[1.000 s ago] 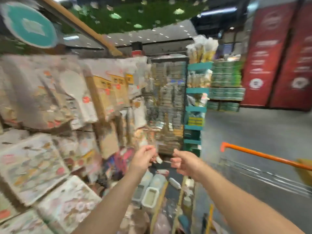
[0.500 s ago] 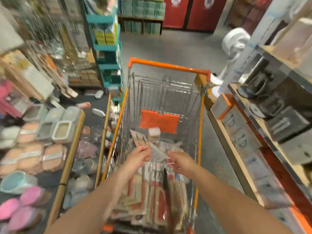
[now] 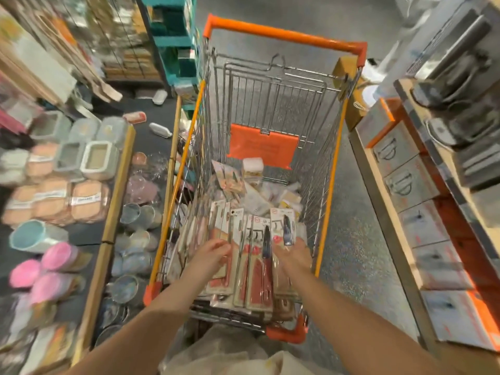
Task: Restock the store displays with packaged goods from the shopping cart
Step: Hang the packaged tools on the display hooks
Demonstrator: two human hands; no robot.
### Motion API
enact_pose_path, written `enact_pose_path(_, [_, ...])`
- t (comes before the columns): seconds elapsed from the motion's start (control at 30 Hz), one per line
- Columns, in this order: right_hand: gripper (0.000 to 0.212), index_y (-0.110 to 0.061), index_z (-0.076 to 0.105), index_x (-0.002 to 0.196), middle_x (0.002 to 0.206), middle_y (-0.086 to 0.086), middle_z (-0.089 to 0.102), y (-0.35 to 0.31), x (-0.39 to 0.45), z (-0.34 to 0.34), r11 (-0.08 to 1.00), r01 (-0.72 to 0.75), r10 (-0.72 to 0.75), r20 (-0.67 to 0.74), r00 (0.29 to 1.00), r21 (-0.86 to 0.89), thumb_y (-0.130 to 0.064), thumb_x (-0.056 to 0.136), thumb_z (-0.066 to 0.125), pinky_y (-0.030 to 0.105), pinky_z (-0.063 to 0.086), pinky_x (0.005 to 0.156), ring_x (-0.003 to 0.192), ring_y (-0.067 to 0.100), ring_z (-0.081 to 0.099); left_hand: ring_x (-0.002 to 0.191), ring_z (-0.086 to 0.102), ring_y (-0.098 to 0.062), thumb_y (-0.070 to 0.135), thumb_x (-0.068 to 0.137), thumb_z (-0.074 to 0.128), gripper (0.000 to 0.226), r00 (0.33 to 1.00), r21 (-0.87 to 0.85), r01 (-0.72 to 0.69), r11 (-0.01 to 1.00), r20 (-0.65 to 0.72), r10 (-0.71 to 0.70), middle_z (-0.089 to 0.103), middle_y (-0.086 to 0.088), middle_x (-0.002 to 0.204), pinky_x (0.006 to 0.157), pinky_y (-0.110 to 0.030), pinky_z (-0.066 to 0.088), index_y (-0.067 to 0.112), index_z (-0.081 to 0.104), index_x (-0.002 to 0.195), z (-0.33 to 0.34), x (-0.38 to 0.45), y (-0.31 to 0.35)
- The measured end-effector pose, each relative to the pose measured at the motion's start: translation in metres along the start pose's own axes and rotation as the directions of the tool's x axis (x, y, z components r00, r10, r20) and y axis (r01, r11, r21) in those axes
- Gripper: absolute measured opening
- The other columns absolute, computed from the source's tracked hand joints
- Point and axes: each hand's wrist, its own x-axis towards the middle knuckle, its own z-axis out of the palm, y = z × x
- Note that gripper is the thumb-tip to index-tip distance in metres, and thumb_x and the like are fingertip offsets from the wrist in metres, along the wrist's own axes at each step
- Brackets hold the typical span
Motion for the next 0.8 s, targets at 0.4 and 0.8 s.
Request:
enact_pose_path(0.4, [0.034, -0.007, 0.058, 0.101, 0.096, 0.01, 0.065, 0.003, 0.02, 0.015, 0.986, -0.142, 0.138, -0.055, 0.989, -0.092, -0.03, 0.08, 0.072, 0.024, 0.038, 0.05, 0.077, 0.026, 0.063, 0.091, 0.058, -0.012, 0.021, 0.098, 0.055, 0.018, 0.977, 0.154, -0.03, 0.988, 0.212, -0.003, 0.063, -0.003, 0.111, 0.079, -0.022, 0.048, 0.014, 0.061, 0.114, -0.003, 0.033, 0.019])
enact_pose_path(0.8, [0.033, -0.003, 0.061, 0.114, 0.094, 0.007, 0.061, 0.01, 0.01, 0.01, 0.945, -0.18, 0.187, 0.0, 0.982, -0.272, -0.023, 0.088, 0.061, 0.025, 0.049, 0.067, 0.079, 0.022, 0.059, 0.084, 0.058, -0.011, 0.027, 0.096, 0.059, 0.036, 0.96, 0.181, 0.058, 0.982, 0.26, -0.105, 0.064, -0.004, 0.107, 0.073, -0.022, 0.047, 0.009, 0.058, 0.127, -0.001, 0.047, 0.008])
